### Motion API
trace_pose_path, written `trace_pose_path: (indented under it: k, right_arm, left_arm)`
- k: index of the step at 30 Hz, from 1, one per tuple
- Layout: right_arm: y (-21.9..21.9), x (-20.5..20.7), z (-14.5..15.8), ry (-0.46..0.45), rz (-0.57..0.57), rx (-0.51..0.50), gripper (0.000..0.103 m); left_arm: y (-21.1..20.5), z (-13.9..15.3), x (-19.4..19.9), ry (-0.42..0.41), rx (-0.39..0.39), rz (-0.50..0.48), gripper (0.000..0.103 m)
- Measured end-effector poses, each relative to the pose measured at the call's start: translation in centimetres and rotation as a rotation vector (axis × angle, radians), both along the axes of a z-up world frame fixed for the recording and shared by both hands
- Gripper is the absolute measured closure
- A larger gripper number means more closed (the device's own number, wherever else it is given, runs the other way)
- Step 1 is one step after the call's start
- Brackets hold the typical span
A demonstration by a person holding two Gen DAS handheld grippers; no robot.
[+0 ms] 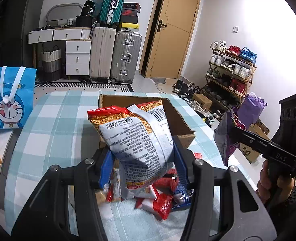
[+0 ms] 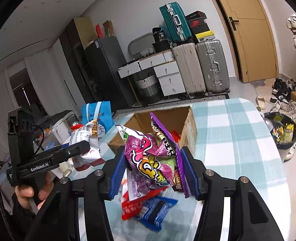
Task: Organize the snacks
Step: 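Lift both bags over the cardboard box and lower them inside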
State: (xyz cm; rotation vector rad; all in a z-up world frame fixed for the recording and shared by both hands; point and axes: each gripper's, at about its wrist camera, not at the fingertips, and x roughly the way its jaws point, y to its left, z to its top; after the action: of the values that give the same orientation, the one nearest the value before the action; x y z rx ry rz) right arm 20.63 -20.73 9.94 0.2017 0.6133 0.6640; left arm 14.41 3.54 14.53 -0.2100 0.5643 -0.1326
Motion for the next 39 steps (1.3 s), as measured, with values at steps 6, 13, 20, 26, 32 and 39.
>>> trace_pose_path:
  k: [6,13,20,26,32,39]
  right_arm:
    - [0.3,1.6,0.7,-0.012,-0.016,0.010,0.049]
    - [1.6,3.7,0.5,-0.022,-0.025,-0.007,0.049]
    - [2.9,5.5,-0.3,-0.019,-0.033,-0.005,0.049]
    - [3.6,6.5,-1.1,-0.013,-0.044,0.025,0.049]
    - [4.2,7.8,-1.7,-0.023,-0.093,0.036,0.049]
    - [5.4,9.3,-2.4,-0.021,-0.100,0.026,0.049]
  left_arm:
    - [0.4,1.2,2.5,-0.015,0.006,0.010,0.053]
    - [0.9,0.8,6.0,-0.008,0.013,0.020,0.053]
    - [1.3,-0.5,8.9,0.007,0.029,0.042,0.053]
    - [1.6,-1.8,11.4,0.019,0.029,0.051,0.053]
    - [1.1,-3.1,13.1,0.024,0.044,0.053,0.053]
    - [0.7,-4.5,15.4,0.042,0.053,0.054,0.053]
